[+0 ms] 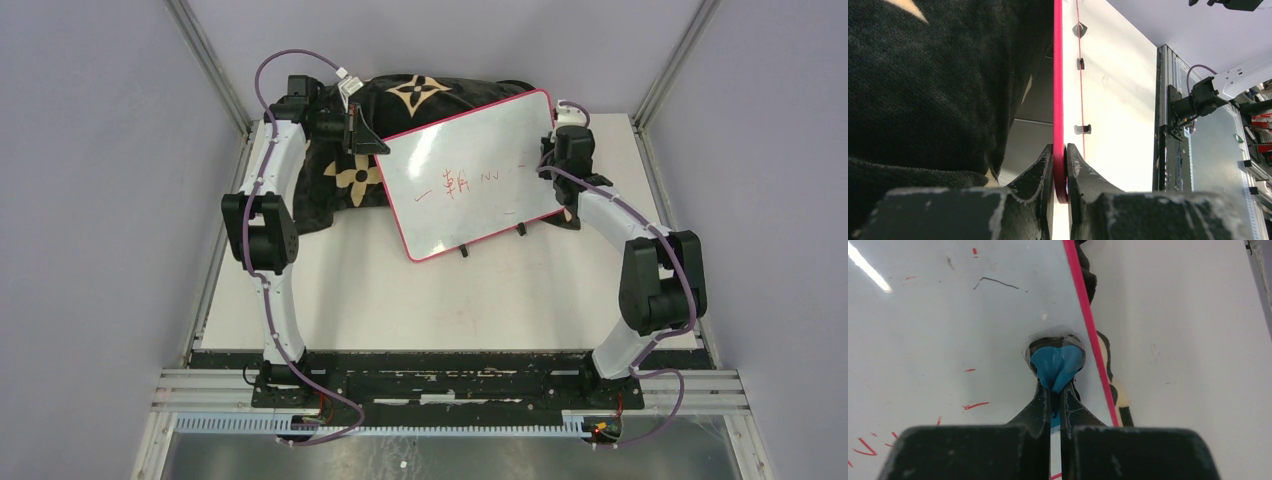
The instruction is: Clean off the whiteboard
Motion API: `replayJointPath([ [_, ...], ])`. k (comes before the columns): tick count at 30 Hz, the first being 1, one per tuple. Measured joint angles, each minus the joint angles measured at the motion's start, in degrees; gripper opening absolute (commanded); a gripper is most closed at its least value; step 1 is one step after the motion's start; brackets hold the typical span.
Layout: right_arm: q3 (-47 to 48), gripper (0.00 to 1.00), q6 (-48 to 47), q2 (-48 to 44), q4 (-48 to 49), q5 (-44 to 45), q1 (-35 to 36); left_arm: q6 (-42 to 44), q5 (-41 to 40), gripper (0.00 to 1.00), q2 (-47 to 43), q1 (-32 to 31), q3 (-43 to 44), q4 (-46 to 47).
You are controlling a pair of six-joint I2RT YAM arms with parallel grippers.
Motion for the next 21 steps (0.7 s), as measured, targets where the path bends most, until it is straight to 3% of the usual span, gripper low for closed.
replayJointPath([
  [14,-0.7,0.01,2.05,0.02,1.64,-6.71,-0.72,1.22,0.04,0.03,0.59,0.28,0.94,-2.43],
  [21,4.87,0.01,2.25,1.51,-0.22,-9.14,2.91,1.22,0.33,0.03,0.83,0.37,0.94,-2.45],
])
